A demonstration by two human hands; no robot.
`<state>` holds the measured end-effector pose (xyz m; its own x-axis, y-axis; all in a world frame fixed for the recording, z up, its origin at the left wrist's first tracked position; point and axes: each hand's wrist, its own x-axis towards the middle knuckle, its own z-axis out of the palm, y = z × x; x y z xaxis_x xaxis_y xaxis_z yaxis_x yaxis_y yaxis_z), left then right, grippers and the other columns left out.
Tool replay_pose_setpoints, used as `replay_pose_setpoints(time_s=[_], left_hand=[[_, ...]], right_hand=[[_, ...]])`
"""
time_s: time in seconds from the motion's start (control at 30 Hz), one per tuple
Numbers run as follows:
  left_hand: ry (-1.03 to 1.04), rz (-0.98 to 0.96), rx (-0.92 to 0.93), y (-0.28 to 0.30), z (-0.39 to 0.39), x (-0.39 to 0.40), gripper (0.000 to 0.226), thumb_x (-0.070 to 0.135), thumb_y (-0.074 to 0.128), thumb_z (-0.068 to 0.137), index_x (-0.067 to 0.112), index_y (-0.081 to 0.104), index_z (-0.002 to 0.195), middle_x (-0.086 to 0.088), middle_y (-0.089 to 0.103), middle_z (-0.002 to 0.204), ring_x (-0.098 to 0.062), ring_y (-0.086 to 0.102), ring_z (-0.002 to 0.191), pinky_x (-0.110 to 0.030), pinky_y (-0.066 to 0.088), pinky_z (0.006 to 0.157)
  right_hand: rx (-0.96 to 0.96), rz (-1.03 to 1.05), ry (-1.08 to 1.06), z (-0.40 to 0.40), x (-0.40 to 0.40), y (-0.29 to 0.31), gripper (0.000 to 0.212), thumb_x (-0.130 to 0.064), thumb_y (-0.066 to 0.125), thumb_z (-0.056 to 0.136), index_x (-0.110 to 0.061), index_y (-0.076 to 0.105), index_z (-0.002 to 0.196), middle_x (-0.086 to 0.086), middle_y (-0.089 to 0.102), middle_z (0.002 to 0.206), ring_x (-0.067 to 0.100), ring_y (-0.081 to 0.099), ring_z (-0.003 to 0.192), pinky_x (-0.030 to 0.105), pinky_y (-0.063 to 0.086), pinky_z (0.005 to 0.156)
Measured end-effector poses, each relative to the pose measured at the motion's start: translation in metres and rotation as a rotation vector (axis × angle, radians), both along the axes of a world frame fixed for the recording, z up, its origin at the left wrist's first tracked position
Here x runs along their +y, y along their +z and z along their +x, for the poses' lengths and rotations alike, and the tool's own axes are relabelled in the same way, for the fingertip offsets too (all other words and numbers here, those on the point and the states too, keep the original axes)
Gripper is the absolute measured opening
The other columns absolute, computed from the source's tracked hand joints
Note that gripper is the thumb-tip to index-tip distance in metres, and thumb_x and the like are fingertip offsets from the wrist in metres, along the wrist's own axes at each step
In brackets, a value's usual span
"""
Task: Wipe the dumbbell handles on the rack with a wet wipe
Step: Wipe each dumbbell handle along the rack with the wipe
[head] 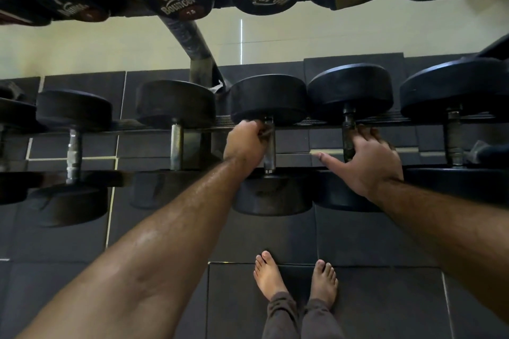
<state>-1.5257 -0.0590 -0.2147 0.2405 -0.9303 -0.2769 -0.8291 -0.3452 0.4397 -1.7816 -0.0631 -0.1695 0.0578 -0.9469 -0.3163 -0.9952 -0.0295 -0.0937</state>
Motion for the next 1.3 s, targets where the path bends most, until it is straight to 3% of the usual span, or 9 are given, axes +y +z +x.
replay_pose_setpoints(time_s=[0.17,0.23,0.37,0.53,0.67,0.77,0.9,1.1,1.3], left_hand=[[-0.302,0.41,0.252,-0.001,0.019,0.009,0.009,0.02,0.078,0.083,0.026,0.081,0.089,0.009,0.075,0.082,-0.011,0.07,0.078,-0.024,0.056,0.069],[-0.235,0.375,0.267,-0.002,0.026,0.003,0.014,0.016,0.078,0.081,0.027,0.082,0.088,0.01,0.075,0.079,-0.009,0.071,0.075,-0.024,0.059,0.067],[0.126,-0.043,0.137,-0.017,0.022,0.0,0.014,0.027,0.077,0.088,0.023,0.079,0.102,0.004,0.073,0.091,-0.015,0.069,0.084,-0.031,0.059,0.077],[-0.249,0.455,0.301,-0.012,0.02,0.013,0.014,0.016,0.077,0.087,0.026,0.082,0.095,0.01,0.074,0.083,-0.015,0.074,0.087,-0.02,0.053,0.072],[-0.2,0.37,0.394,0.002,0.011,-0.003,0.008,0.02,0.082,0.086,0.025,0.084,0.092,0.005,0.079,0.084,-0.004,0.068,0.068,-0.021,0.056,0.069],[-0.517,0.429,0.157,0.008,-0.006,-0.012,0.024,0.014,0.068,0.089,0.028,0.082,0.102,0.011,0.077,0.094,-0.009,0.071,0.086,-0.024,0.058,0.084],[-0.769,0.628,-0.149,0.025,0.016,-0.021,0.025,0.01,0.061,0.087,0.024,0.078,0.099,0.005,0.072,0.088,-0.02,0.069,0.084,-0.027,0.054,0.071],[-0.005,0.022,-0.042,0.007,0.009,-0.011,0.015,0.03,0.07,0.094,0.018,0.077,0.098,-0.006,0.075,0.095,-0.027,0.071,0.09,-0.037,0.055,0.079],[0.104,0.28,-0.024,-0.005,-0.004,-0.004,0.03,0.038,0.068,0.089,0.01,0.075,0.098,-0.013,0.075,0.097,-0.037,0.073,0.094,-0.037,0.057,0.075]], right_hand=[[0.011,-0.001,0.005,0.0,-0.001,-0.001,0.116,-0.105,0.034,0.074,-0.014,0.062,0.142,0.012,0.067,0.136,0.036,0.06,0.125,0.051,0.05,0.107],[0.011,0.001,0.009,0.0,-0.001,-0.001,0.116,-0.104,0.035,0.075,-0.013,0.063,0.141,0.014,0.067,0.135,0.037,0.06,0.124,0.052,0.05,0.106],[0.008,0.014,0.005,0.001,0.0,0.001,0.117,-0.105,0.033,0.073,-0.015,0.063,0.143,0.013,0.067,0.135,0.037,0.059,0.124,0.052,0.049,0.108],[0.028,0.014,0.016,0.0,-0.001,-0.001,0.114,-0.104,0.035,0.076,-0.015,0.063,0.141,0.014,0.067,0.132,0.038,0.057,0.124,0.053,0.05,0.105],[0.032,0.017,0.006,0.002,-0.001,-0.001,0.11,-0.102,0.037,0.077,-0.014,0.066,0.137,0.014,0.068,0.127,0.038,0.057,0.123,0.053,0.05,0.104],[0.038,0.022,0.001,0.002,-0.001,-0.002,0.114,-0.104,0.033,0.075,-0.015,0.066,0.137,0.014,0.069,0.128,0.038,0.057,0.124,0.053,0.05,0.105],[0.042,0.027,0.013,0.0,-0.002,-0.005,0.117,-0.106,0.028,0.074,-0.014,0.067,0.135,0.013,0.069,0.126,0.036,0.058,0.121,0.053,0.051,0.104],[0.044,0.038,0.023,-0.002,-0.003,-0.005,0.118,-0.105,0.026,0.074,-0.014,0.067,0.137,0.015,0.069,0.126,0.037,0.059,0.121,0.051,0.051,0.102],[0.065,0.057,0.042,-0.003,-0.005,-0.006,0.119,-0.105,0.023,0.072,-0.015,0.067,0.137,0.014,0.067,0.135,0.037,0.053,0.131,0.051,0.049,0.103]])
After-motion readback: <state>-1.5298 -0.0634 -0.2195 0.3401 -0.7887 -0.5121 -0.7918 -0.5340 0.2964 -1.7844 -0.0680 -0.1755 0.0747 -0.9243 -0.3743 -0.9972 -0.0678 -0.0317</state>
